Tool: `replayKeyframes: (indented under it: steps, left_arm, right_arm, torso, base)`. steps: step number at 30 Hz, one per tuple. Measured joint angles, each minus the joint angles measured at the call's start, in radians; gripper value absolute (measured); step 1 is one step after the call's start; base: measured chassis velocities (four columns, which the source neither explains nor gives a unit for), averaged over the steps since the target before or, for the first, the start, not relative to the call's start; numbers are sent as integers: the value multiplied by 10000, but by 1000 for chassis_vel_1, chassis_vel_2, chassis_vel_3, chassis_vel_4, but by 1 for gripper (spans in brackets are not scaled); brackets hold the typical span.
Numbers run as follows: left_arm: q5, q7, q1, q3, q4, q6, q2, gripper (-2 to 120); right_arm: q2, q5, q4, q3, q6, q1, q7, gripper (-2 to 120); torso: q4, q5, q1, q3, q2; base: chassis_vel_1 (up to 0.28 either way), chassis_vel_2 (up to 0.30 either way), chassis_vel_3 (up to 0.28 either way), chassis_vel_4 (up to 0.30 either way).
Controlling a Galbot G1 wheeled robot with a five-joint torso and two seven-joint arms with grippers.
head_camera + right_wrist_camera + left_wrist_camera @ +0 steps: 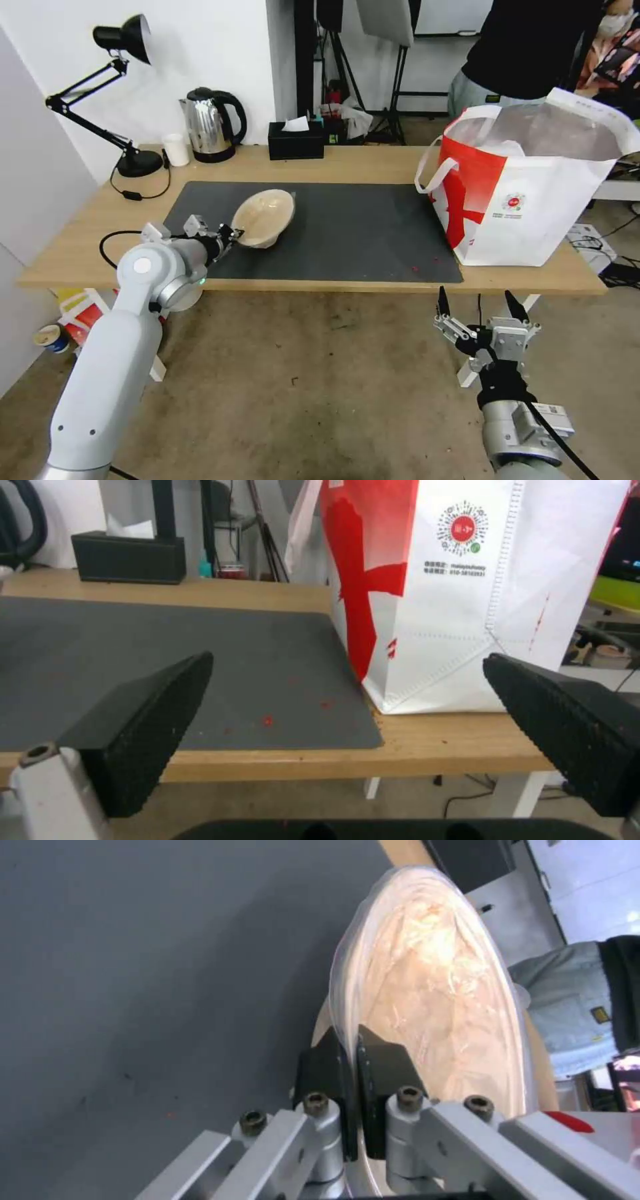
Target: Pick up the trash from the table and place it into the takeout bag.
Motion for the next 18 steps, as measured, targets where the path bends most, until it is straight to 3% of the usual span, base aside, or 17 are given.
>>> replayKeyframes:
  steps: [7, 9, 18]
  left_arm:
    - [-263, 25, 102, -132, -556, -98, 212, 0]
    - [-517, 4, 119, -196, -1039, -275, 442, 0]
    - [-869, 56, 221, -339, -1456, -422, 855, 0]
  right_arm:
    - [0, 0, 0, 0, 0, 0, 0, 100]
    - [0, 0, 0, 0, 0, 0, 0, 100]
    - [0, 0, 0, 0, 0, 0, 0, 100]
  torso:
    - [0, 1, -1, 0, 0]
    - [0, 2, -2, 0, 0]
    - [1, 0, -2, 0, 0]
  base:
    - [0, 0, 0, 0]
    - [0, 0, 0, 0]
    - [0, 0, 0, 0]
